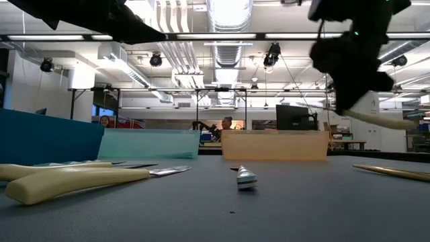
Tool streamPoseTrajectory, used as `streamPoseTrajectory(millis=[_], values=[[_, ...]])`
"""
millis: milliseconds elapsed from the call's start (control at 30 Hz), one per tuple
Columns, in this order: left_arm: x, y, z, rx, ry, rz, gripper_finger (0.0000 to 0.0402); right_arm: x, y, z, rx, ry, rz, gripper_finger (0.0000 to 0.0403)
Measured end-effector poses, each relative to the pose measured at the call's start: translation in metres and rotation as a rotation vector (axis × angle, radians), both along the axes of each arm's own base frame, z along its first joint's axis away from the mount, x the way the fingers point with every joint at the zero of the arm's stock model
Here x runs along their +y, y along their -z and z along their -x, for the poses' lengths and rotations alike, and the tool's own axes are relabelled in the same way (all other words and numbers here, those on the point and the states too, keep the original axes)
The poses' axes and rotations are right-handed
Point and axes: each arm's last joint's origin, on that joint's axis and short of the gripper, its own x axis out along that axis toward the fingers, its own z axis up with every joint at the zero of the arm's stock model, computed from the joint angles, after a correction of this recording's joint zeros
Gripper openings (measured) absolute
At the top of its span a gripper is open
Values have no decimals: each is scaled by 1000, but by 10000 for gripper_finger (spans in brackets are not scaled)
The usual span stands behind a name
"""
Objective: Sort silverware by color (type)
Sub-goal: Put the light yellow knife into the blue bin
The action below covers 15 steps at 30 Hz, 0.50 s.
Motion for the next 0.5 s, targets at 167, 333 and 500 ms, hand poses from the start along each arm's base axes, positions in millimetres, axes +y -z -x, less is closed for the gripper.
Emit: streamPoseTrajectory(millis=[167, 333, 500], values=[[0, -1, 0, -12, -4, 21, 40, 1, -14, -22, -239, -159, 73, 23], [0, -1, 0, -21, -7, 50, 40, 1, -25, -36, -406, -297, 168, 23], [0, -1, 0, -31, -14, 87, 40, 1, -35, -45, -526, -416, 280, 23]])
